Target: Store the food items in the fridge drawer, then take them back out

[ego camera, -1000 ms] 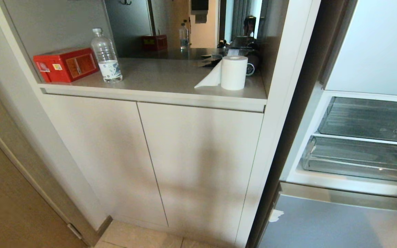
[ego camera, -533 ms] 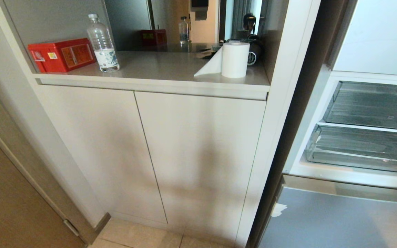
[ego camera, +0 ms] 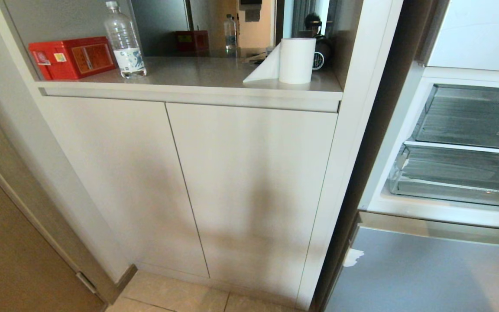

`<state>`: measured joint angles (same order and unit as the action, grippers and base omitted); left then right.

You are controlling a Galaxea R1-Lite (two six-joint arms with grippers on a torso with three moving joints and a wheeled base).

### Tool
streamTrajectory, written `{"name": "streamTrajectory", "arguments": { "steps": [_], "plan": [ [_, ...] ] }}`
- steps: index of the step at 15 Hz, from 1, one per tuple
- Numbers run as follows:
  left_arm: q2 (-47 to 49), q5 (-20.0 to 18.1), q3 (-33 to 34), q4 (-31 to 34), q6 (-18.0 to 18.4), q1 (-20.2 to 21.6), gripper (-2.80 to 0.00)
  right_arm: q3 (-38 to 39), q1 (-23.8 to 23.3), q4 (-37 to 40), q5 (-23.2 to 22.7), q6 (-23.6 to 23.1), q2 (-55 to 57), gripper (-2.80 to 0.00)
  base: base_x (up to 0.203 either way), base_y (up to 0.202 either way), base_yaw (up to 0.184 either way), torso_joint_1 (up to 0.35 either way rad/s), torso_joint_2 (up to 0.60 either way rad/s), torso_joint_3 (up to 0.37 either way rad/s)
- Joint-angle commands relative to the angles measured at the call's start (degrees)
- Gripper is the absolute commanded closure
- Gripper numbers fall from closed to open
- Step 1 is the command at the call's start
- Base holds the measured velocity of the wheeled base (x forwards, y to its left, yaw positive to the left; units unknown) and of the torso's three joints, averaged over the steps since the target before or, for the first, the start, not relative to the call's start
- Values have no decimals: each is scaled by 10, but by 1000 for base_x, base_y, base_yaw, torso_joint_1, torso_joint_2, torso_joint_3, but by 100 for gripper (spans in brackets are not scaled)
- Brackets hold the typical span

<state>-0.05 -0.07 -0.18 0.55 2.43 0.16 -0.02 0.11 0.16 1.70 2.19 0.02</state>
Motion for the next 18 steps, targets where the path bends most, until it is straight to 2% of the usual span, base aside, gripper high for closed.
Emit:
{"name": "streamTrajectory", "arguments": {
  "steps": [1,3,5,6,9,11,15,18],
  "plan": [
    [0,0,0,1,-1,0,0,-5,-1,3,4,-4,1,0,0,0,0,0,0,0],
    [0,0,0,1,0,0,0,-57,-1,19,12,1,22,0,0,0,0,0,0,0],
    [0,0,0,1,0,0,0,-117,-1,41,13,11,111,0,0,0,0,0,0,0],
    [0,0,0,1,0,0,0,-146,-1,46,13,16,168,-280,0,0,0,0,0,0],
    [0,1,0,0,-1,0,0,-218,1,23,8,32,376,-280,0,0,0,0,0,0],
    [0,0,0,1,0,0,0,-250,4,-43,-1,38,517,-280,0,0,0,0,0,0],
    [0,0,0,0,0,0,0,-293,18,-232,-9,42,787,-280,0,0,0,0,0,0],
    [0,0,0,0,0,0,0,-319,26,-424,5,43,938,-280,0,0,0,0,0,0]
  ]
}}
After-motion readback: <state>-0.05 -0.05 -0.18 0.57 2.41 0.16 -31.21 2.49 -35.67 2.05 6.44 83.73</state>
